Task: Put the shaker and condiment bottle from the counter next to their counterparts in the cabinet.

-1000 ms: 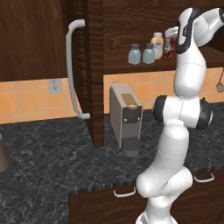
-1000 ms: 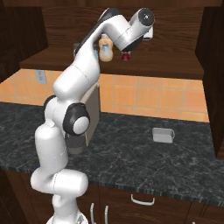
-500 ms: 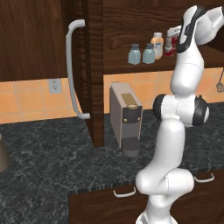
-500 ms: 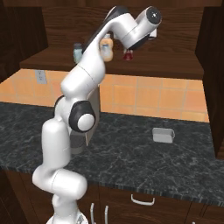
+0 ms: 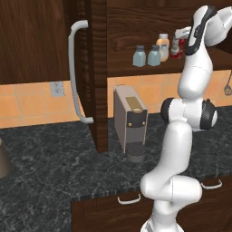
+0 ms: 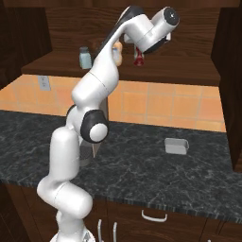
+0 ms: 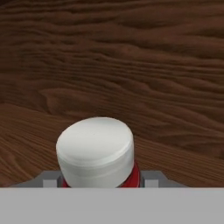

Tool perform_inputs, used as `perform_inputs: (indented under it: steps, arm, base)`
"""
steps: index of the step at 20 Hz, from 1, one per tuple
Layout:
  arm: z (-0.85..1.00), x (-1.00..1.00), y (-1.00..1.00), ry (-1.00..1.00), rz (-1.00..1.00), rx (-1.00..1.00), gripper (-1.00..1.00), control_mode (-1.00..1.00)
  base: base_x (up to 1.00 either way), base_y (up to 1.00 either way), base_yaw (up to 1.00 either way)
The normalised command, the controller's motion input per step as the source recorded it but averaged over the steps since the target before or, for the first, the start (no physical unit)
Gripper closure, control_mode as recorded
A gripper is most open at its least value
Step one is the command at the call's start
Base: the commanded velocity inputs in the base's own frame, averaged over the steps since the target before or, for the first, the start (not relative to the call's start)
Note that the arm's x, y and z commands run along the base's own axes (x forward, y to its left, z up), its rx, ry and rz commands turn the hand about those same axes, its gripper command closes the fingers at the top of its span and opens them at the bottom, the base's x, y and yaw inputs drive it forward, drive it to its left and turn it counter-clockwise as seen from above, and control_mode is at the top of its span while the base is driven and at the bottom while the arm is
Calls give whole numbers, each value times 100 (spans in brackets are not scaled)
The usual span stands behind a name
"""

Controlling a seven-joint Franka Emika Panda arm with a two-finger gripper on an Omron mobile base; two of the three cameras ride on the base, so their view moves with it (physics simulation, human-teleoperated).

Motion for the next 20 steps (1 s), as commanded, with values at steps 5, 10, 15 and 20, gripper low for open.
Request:
perform_inputs:
  steps: [5, 10, 15, 20]
  arm:
    - [-62, 0, 0, 0, 2, -3, 100, -100]
    - [-61, 11, 0, -1, 2, -6, -100, -100]
    - [-41, 7, 0, -5, 0, -5, -100, -100]
    - [-22, -1, -1, -4, 0, -1, -100, -100]
  base:
    - [0, 0, 0]
    - [0, 0, 0]
    - [0, 0, 0]
    - [0, 0, 0]
